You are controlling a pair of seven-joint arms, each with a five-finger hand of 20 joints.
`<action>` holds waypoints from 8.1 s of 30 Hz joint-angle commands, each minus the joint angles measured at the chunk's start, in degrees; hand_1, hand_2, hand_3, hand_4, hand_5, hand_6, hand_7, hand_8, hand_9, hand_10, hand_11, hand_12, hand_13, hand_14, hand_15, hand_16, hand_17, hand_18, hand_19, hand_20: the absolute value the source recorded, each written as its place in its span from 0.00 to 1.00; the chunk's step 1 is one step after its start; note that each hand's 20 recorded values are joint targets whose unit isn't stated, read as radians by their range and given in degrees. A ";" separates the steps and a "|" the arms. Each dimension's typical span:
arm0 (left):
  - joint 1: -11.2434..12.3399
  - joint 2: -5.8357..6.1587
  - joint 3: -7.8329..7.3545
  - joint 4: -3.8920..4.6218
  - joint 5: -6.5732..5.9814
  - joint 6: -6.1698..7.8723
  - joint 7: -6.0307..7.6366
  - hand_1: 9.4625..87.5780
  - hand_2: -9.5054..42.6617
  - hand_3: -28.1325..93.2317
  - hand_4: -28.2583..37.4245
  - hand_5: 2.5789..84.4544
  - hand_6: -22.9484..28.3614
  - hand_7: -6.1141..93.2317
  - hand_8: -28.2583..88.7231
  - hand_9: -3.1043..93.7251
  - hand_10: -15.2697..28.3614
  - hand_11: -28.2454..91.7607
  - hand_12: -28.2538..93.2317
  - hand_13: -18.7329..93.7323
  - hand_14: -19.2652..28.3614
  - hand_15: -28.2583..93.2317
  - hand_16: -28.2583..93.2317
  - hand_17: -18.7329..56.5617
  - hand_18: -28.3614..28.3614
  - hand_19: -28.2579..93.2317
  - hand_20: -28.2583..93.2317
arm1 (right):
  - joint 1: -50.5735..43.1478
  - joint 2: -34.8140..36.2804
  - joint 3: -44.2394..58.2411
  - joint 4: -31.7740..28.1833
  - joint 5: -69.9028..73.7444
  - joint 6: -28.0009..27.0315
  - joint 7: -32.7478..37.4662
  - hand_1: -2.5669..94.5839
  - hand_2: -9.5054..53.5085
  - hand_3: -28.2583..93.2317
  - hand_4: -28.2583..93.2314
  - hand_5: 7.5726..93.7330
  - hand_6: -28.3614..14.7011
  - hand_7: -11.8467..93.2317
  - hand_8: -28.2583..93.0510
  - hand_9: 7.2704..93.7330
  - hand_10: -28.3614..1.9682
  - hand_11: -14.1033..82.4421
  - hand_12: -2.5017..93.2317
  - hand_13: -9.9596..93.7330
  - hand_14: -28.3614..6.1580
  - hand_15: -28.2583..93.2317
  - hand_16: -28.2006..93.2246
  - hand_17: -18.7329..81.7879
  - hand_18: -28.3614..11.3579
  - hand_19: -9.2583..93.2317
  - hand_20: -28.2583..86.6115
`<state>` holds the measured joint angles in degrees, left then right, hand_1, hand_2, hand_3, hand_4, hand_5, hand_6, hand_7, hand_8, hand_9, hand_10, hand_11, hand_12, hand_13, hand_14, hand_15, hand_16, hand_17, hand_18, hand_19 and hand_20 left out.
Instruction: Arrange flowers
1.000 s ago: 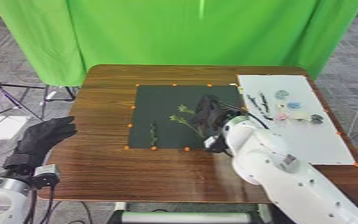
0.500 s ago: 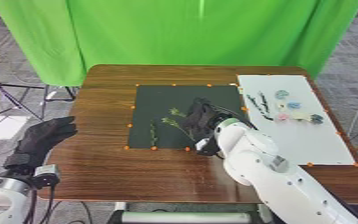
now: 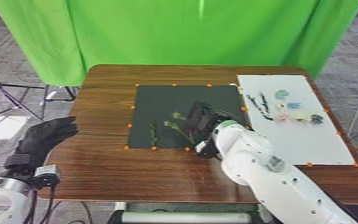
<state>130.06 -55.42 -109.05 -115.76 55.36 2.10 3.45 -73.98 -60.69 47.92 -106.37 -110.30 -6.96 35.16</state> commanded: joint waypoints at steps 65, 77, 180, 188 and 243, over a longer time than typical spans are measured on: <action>1.77 -1.05 -0.79 -0.77 0.16 -1.49 -1.75 0.20 0.14 0.75 0.14 0.54 0.55 0.19 0.20 0.49 0.67 0.42 0.36 0.47 0.80 0.42 0.27 0.28 0.78 0.34 0.39 | 8.97 7.25 12.27 18.36 -12.01 -10.93 8.32 0.37 0.00 0.72 0.16 0.60 0.63 0.21 0.19 0.66 0.31 0.24 0.22 0.97 0.70 0.64 0.53 0.83 0.45 1.00 0.63; 0.98 -1.13 -0.17 -0.28 0.20 -2.28 -1.90 0.20 0.14 0.75 0.15 0.54 0.55 0.19 0.20 0.49 0.67 0.42 0.36 0.47 0.80 0.41 0.27 0.28 0.78 0.34 0.39 | 5.47 6.75 13.72 18.93 -11.13 -10.94 8.86 0.37 0.00 0.71 0.16 0.59 0.60 0.21 0.20 0.69 0.31 0.24 0.22 0.98 0.71 0.64 0.53 0.83 0.45 1.00 0.62; 3.56 -2.20 -3.07 -1.74 -0.10 -4.51 -4.59 0.21 0.15 0.74 0.17 0.53 0.55 0.18 0.20 0.48 0.67 0.41 0.36 0.46 0.80 0.41 0.27 0.27 0.78 0.33 0.39 | -4.17 14.00 10.75 1.12 64.76 30.14 7.31 0.77 0.00 0.60 0.25 0.66 0.46 0.64 0.34 0.94 0.46 0.50 0.45 1.00 0.79 0.71 0.38 0.98 0.67 0.88 0.59; 3.37 -2.28 -3.28 -1.64 -0.10 -5.67 -5.20 0.21 0.15 0.74 0.17 0.53 0.55 0.18 0.20 0.48 0.67 0.41 0.36 0.46 0.80 0.41 0.27 0.27 0.78 0.33 0.39 | -4.12 13.27 10.49 1.62 65.84 29.44 6.97 0.74 0.00 0.63 0.23 0.64 0.46 0.66 0.33 0.94 0.47 0.49 0.44 1.00 0.79 0.71 0.38 0.98 0.66 0.87 0.60; 3.29 -2.30 -3.18 -1.42 -0.05 -7.02 -4.97 0.21 0.11 0.74 0.17 0.51 0.55 0.17 0.20 0.47 0.67 0.40 0.36 0.45 0.80 0.39 0.28 0.26 0.78 0.33 0.39 | -6.70 15.88 15.42 0.06 67.02 27.91 3.70 0.48 0.00 0.71 0.19 0.59 0.46 0.64 0.29 0.88 0.42 0.59 0.29 1.00 0.77 0.66 0.41 0.96 0.63 0.83 0.64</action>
<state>132.75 -57.37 -112.12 -117.09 55.59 -4.31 -1.40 -78.61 -46.91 59.98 -105.46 -44.28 21.18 41.71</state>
